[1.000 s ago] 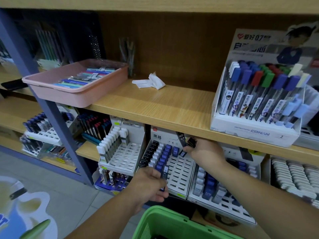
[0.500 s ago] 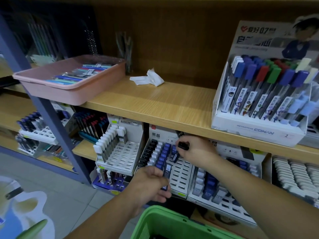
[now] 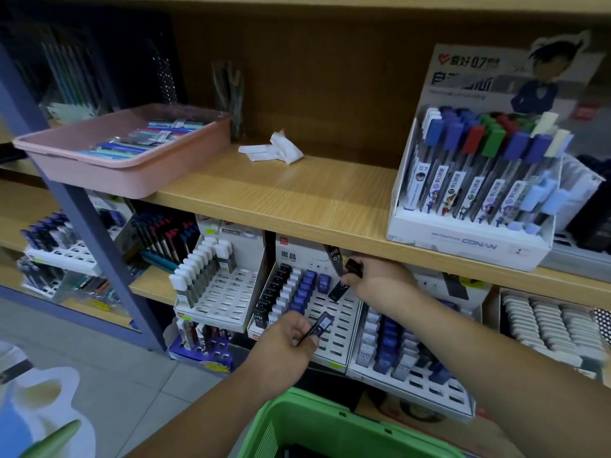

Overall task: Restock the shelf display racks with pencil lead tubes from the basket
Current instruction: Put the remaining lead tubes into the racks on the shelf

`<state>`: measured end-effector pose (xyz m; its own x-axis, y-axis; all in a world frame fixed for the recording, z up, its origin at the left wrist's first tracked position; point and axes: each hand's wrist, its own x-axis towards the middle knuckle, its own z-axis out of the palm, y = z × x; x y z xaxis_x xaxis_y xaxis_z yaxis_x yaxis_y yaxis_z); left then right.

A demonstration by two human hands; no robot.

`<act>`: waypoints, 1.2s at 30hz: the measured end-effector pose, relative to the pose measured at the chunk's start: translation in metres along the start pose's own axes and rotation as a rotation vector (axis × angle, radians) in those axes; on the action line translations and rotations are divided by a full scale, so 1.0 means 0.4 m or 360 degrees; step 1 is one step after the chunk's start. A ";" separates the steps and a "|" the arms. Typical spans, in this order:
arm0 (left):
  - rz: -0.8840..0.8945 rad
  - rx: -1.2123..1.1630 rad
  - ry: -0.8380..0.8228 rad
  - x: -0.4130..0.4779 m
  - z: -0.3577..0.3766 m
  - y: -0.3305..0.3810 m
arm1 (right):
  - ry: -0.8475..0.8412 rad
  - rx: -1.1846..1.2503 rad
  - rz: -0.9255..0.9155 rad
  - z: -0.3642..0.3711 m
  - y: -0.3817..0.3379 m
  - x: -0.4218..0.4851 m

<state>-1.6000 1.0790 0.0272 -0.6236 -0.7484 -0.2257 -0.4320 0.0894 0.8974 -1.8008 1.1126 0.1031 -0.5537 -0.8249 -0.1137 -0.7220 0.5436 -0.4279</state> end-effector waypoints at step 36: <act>-0.0279 -0.0657 -0.0101 -0.039 -0.034 0.049 | -0.0200 -0.0420 -0.0316 0.016 -0.003 0.025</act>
<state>-1.5899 1.0835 0.0536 -0.6084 -0.6859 -0.3992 -0.2467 -0.3147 0.9166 -1.8027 1.1029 0.0968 -0.3485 -0.9221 -0.1682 -0.9018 0.3787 -0.2081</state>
